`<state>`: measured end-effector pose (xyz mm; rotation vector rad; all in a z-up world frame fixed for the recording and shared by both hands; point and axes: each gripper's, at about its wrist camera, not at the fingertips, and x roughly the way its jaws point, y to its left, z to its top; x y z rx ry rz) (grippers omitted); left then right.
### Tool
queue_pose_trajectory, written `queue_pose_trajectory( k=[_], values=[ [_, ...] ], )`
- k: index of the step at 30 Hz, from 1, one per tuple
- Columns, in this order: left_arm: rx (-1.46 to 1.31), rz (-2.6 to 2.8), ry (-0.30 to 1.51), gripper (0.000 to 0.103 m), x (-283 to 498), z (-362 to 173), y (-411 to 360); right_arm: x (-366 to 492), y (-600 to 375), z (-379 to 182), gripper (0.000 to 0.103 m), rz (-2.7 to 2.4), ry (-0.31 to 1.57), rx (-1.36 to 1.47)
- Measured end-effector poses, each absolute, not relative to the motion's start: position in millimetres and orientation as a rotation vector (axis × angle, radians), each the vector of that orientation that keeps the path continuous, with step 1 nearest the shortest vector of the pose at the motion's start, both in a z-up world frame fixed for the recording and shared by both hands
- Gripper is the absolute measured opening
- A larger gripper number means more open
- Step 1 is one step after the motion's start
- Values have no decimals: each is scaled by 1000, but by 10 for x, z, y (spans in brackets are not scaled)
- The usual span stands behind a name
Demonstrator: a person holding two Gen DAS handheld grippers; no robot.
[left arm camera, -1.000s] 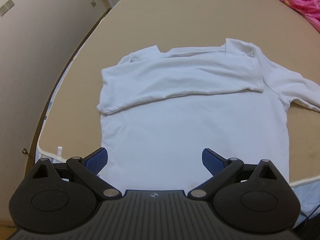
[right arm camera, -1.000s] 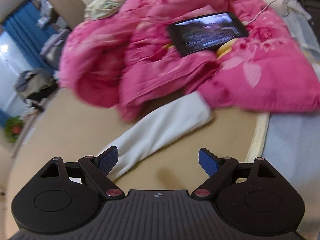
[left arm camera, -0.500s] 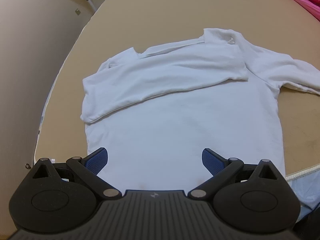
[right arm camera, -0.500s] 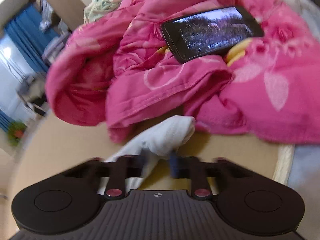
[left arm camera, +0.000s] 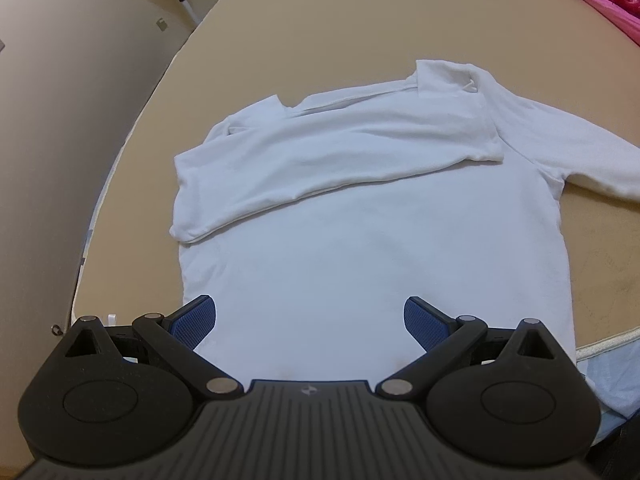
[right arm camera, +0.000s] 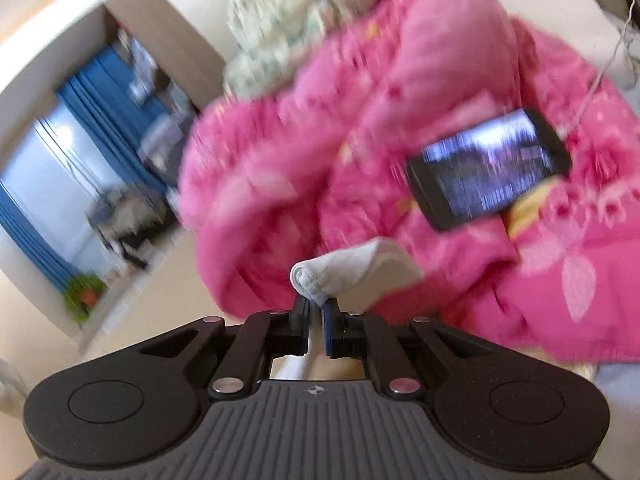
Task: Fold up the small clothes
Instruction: 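Grasp the white sleeve cuff with the right tool and lift it, then fold the held sleeve across the shirt body with the right tool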
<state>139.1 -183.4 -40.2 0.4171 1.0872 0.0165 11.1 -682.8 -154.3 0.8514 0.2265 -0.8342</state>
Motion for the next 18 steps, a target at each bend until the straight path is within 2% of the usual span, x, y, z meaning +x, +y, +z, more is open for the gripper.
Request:
queue_pose_trajectory(
  k=[3,9,14,18],
  values=[
    [398,18,1081,101,1400,-357,-1771,150,-6766,-1519,7,-834,254,818],
    [334,28,1079,101,1482,-295,-1557,336,-6405,-1095,7,-734,180,684],
    [277,44,1067,101,1545,-225,-1199,770,-6036,-920,7,-698,256,574],
    [201,100,1056,101,1673,-166,-729,1196,-5506,-586,7,-614,246,452]
  ],
)
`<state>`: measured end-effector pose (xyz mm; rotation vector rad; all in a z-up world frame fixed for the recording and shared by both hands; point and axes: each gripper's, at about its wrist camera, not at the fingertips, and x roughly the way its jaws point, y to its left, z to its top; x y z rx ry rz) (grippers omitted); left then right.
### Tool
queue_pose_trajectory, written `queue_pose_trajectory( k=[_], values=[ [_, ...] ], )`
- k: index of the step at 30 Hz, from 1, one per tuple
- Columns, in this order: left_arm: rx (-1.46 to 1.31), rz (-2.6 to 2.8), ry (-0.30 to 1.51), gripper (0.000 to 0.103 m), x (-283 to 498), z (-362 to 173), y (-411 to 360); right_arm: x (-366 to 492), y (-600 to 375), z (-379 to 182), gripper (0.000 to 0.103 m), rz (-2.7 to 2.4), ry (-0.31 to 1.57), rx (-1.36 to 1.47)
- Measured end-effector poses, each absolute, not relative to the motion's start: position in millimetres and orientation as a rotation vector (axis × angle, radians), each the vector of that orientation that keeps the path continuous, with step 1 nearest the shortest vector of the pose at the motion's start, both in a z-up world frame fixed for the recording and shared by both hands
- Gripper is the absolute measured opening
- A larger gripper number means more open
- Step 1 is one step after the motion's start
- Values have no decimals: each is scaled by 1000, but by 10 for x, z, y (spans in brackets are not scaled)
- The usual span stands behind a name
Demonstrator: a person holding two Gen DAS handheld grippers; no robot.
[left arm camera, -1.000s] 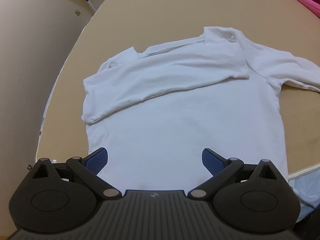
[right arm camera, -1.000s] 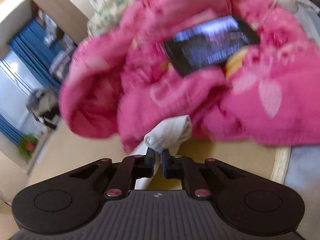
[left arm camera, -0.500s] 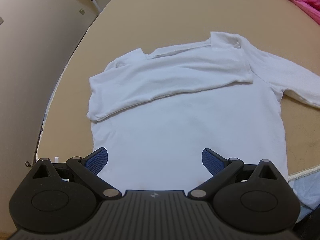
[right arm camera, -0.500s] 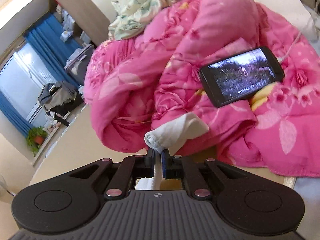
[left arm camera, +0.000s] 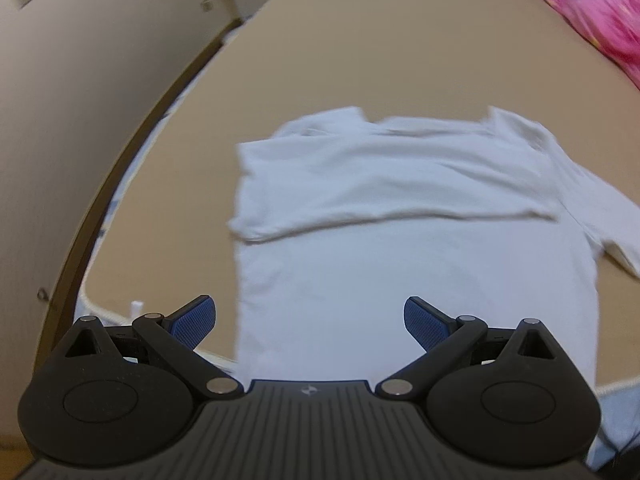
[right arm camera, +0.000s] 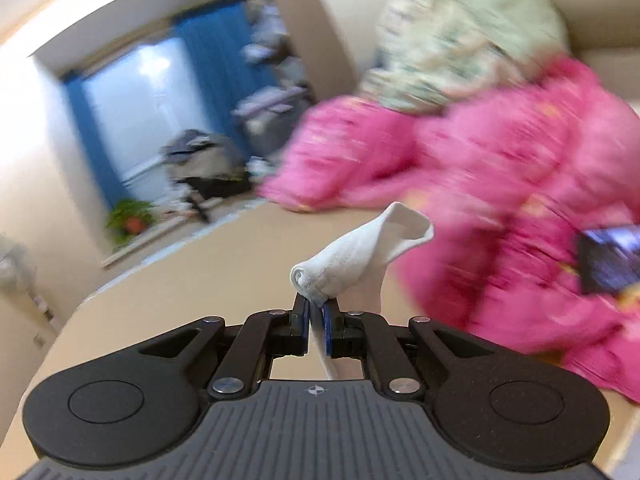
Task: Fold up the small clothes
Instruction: 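Fold the held sleeve across the shirt body with the right tool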
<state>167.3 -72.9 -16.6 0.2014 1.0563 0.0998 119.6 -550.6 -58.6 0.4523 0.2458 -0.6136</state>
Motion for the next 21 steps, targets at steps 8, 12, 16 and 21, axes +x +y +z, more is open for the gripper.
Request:
queue_pose_trajectory(
  k=[8,12,16,21],
  values=[
    [47,229,1009,101,1836,-38,318,2355,-3414,16,10,-178,239,326],
    [-19,286,1006,101,1808,-20,725,2716,-2416,-373,47,103,548,365],
    [-6,302,998,101,1758,-88,863,2340,-2284,-697,61,95,633,315],
    [37,258,1011,101,1779,-217,599,1676,-3023,-730,65,-84,622,374]
  ],
)
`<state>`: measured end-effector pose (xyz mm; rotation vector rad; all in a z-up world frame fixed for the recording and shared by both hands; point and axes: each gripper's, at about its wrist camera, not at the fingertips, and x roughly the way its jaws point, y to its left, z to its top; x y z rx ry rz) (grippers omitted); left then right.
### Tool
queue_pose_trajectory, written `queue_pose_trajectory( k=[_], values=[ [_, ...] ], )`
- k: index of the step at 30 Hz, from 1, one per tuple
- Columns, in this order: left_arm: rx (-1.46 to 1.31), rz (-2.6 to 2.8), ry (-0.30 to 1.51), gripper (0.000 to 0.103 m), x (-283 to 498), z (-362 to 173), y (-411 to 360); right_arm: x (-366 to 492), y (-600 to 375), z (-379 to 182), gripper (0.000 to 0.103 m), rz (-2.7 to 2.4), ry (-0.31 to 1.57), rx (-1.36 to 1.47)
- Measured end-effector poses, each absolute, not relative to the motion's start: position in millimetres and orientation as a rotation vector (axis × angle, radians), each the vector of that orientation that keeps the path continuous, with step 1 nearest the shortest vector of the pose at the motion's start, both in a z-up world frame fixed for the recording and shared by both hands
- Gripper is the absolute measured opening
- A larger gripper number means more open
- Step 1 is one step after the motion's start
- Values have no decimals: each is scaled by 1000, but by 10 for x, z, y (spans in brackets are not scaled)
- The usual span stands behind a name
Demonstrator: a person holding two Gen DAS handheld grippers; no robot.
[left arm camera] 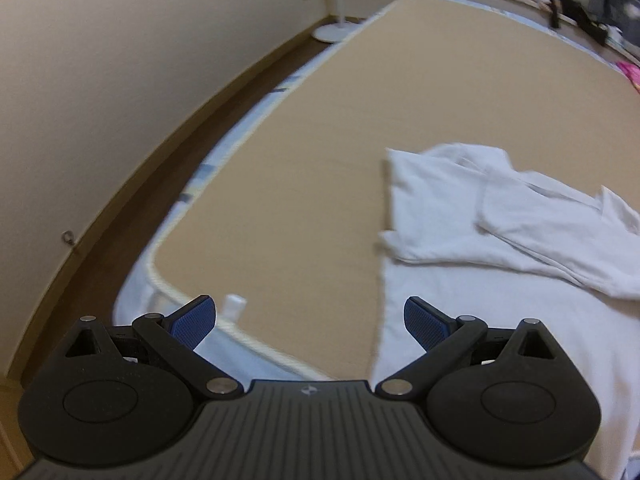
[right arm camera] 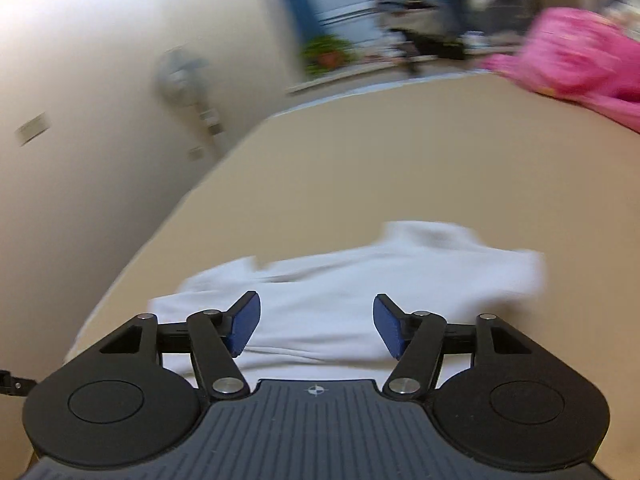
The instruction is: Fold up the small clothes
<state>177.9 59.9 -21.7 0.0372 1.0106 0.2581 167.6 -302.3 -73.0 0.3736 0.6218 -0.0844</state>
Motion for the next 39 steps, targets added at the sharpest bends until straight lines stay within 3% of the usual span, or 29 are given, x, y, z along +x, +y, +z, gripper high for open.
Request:
queue_pose_trajectory(
  k=[7,14,21,26,39],
  values=[
    [80,153,1027,101,1807,-282,6,700,-3861,-898,70,-351,604,443],
    [116,140,1048,101,1788,-364,-169,292,-4270,-1361,70,-501,622,480],
    [22,130,1069,101,2006,-324,-2,274,-4489,-1679,75,-553,519,466],
    [12,129,1057,101,2301,-366,3,335,-4618,-1897,75,-587,572,500],
    [-99,58,1149,101,3258,-781,-195,969,-4122,-1662,75,-338,561,318]
  ],
)
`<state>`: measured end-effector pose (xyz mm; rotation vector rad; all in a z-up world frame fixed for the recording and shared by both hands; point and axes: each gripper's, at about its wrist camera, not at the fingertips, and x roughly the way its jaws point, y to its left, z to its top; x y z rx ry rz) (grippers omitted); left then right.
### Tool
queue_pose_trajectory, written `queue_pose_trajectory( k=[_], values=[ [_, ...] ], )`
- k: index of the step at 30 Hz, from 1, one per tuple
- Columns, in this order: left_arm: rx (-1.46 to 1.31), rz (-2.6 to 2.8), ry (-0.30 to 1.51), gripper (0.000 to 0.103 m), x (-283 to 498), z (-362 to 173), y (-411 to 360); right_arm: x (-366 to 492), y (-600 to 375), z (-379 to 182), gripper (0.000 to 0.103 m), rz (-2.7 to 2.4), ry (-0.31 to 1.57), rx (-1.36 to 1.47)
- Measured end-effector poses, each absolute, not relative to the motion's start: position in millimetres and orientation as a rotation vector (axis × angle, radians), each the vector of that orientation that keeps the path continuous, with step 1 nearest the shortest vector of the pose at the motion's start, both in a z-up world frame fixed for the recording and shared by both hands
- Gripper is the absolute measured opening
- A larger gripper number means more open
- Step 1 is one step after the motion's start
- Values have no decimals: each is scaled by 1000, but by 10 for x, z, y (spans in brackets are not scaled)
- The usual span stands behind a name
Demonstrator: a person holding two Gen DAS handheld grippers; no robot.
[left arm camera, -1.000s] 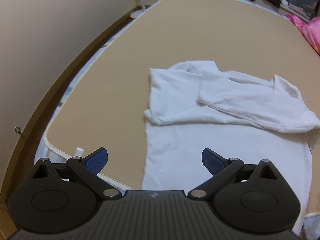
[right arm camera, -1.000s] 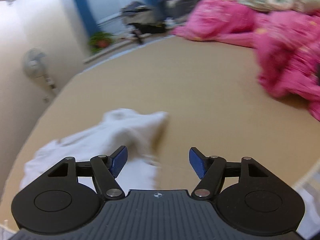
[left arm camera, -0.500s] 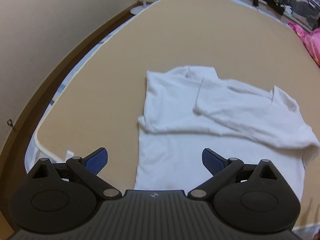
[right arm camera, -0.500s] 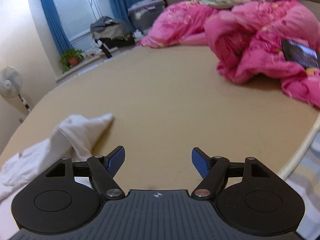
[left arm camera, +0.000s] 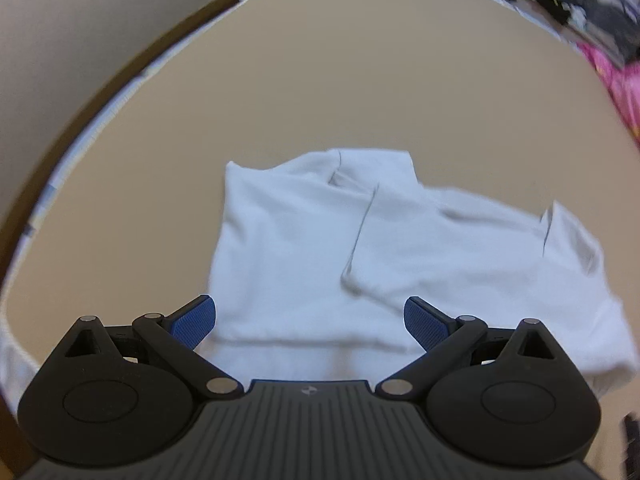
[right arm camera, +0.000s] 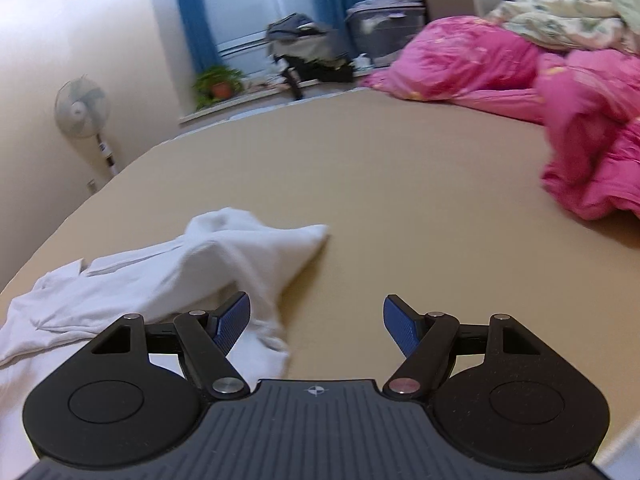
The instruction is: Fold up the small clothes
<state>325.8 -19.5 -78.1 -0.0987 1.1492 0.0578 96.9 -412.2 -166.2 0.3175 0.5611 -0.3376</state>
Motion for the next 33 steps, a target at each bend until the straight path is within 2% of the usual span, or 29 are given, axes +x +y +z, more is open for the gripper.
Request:
queue_pose_trajectory(
  k=[9,11,12,15,16,17,18,19,20,21,22,25,28,30,33],
  values=[
    [-183,-94,1292,101,3843,-1230,-431,1186,-4088,-1734,75,-349,613,348],
    [-172,-112,1325,94,3898,-1362,-580,1208,-4098,-1742,75,-358,618,347],
    [-162,-123,1339,88,3911,-1415,-644,1222,-4100,-1741,75,-360,620,342],
    [46,-111,1320,44,3892,-1467,-930,1306,-4062,-1748,76,-356,639,292],
    [98,-128,1298,6,3865,-1427,-1000,1336,-4036,-1762,76,-345,649,278],
    [105,-139,1288,0,3840,-1366,-1029,1376,-4014,-1772,76,-334,658,262],
    [79,-152,1283,0,3814,-1276,-1034,1431,-3971,-1787,76,-328,667,231],
    [52,-169,1261,0,3776,-1156,-1030,1476,-3925,-1803,68,-327,664,192],
    [45,-187,1223,0,3730,-1016,-1036,1513,-3884,-1810,53,-329,648,151],
    [48,-196,1177,0,3677,-848,-1036,1553,-3849,-1824,9,-332,633,112],
    [31,-211,1130,0,3623,-660,-1008,1612,-3830,-1844,4,-331,647,83],
    [-28,-236,1000,0,3474,-181,-824,1645,-3834,-1835,5,-343,653,95],
    [14,-178,940,0,3443,-146,-653,1631,-3835,-1853,5,-358,665,92],
    [-14,-217,1031,7,3544,-413,-611,1622,-3855,-1901,5,-377,685,100],
    [-19,-247,1135,27,3670,-788,-716,1595,-3911,-1943,5,-394,706,133]
  ],
)
